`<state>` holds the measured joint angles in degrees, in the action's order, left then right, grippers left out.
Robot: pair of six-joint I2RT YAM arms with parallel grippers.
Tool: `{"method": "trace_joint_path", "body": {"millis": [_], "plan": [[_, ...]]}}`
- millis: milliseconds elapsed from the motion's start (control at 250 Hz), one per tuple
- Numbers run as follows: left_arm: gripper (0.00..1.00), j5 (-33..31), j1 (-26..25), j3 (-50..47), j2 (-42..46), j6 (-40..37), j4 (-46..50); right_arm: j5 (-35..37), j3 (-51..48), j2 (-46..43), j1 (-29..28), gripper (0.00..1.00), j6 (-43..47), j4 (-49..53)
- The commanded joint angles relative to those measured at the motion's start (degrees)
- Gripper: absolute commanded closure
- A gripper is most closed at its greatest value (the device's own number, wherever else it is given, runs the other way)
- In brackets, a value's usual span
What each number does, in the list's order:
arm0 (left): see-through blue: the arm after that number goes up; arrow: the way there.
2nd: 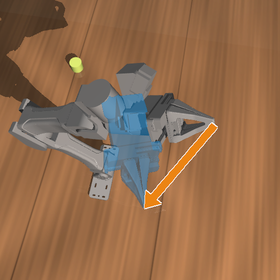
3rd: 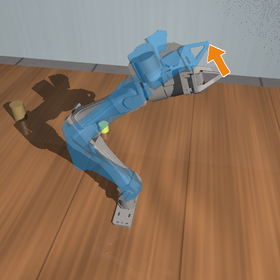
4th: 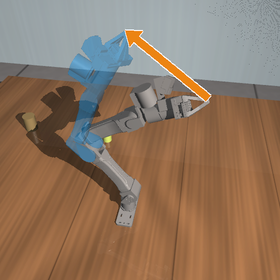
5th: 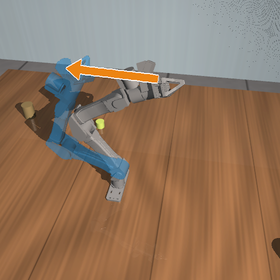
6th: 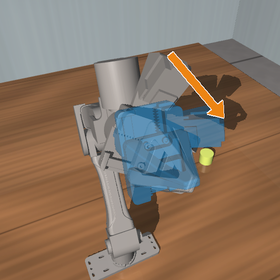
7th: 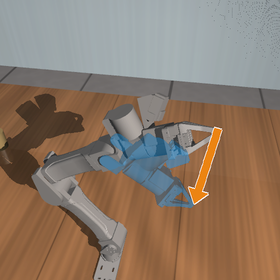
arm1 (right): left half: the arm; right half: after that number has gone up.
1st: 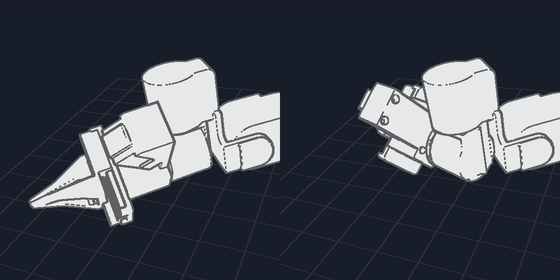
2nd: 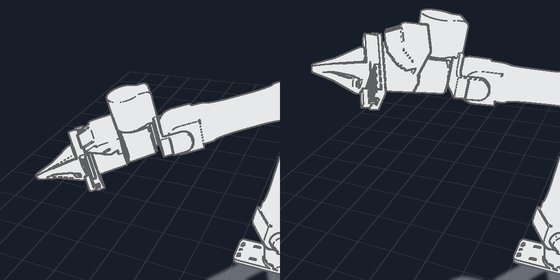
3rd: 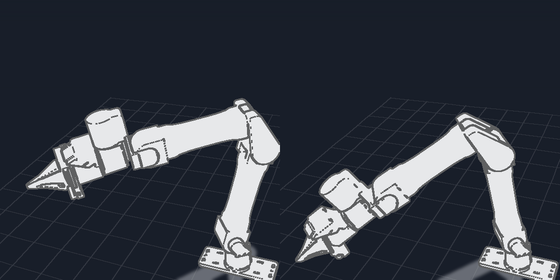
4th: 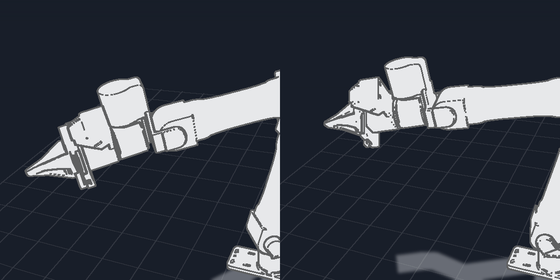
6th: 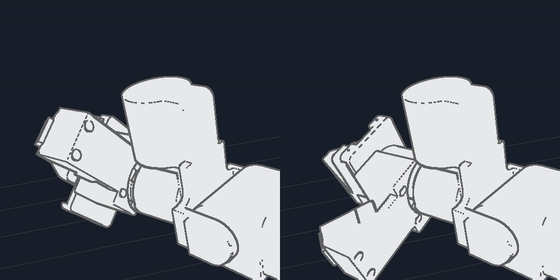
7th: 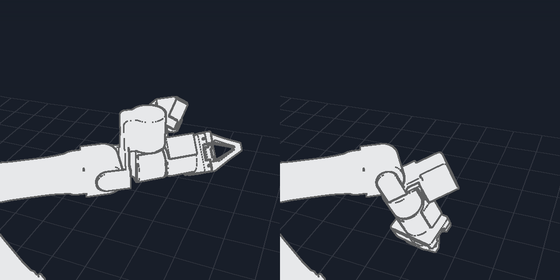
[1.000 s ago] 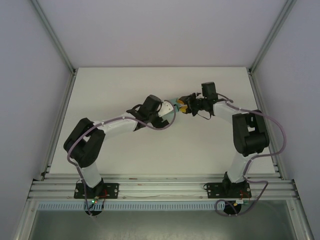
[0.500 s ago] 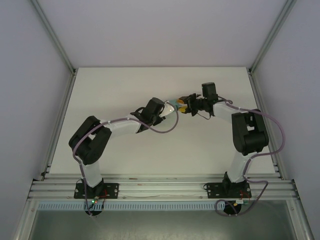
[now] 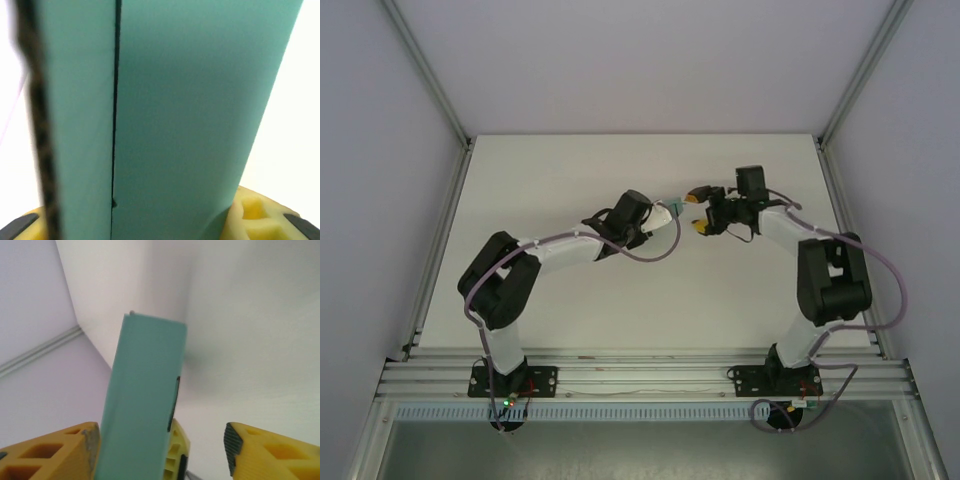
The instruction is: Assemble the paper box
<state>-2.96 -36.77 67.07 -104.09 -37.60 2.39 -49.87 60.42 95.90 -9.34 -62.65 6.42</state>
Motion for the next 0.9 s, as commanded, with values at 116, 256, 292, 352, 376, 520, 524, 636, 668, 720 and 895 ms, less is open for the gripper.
{"method": "trace_joint_path", "body": {"millis": [116,256,292,352,376,520,524,636,668,720,895], "plan": [[0.61,12.1,1.7,12.3,0.8,-2.7,27.6,16.2,-3.4,-14.0,2.8,0.20,27.9,8.8],[0.58,20.1,1.9,20.6,-2.5,-9.5,47.9,19.3,-11.5,-23.7,2.8,0.00,42.9,-0.3],[0.58,20.5,1.9,21.5,-3.2,-10.5,50.7,18.1,-13.7,-26.0,2.8,0.00,45.1,-3.4],[0.58,19.2,1.5,22.6,-4.5,-10.1,52.4,17.3,-16.5,-28.6,2.8,0.00,47.7,-7.0],[0.58,19.0,1.3,22.9,-4.8,-9.8,52.9,15.3,-16.9,-29.1,2.7,0.00,49.3,-7.5],[0.57,21.0,1.0,23.8,-6.5,-11.1,54.9,5.2,-16.9,-29.0,2.5,0.10,57.7,-6.0],[0.57,21.0,1.0,23.8,-6.4,-11.0,54.9,4.9,-16.9,-29.0,2.4,0.11,57.9,-5.9],[0.52,21.3,0.9,23.7,-6.8,-11.0,53.5,-0.9,-17.0,-27.0,0.9,0.26,62.1,-5.4],[0.52,21.8,0.9,23.8,-7.2,-11.0,53.4,-1.5,-17.1,-26.4,0.1,0.31,63.1,-5.7],[0.54,21.1,0.9,23.9,-7.8,-10.9,52.7,-1.3,-17.1,-25.5,-1.1,0.41,64.3,-6.1],[0.53,23.2,1.0,26.0,-9.4,-11.9,54.0,-2.5,-14.5,-22.4,-4.3,0.44,70.9,-1.9]]}}
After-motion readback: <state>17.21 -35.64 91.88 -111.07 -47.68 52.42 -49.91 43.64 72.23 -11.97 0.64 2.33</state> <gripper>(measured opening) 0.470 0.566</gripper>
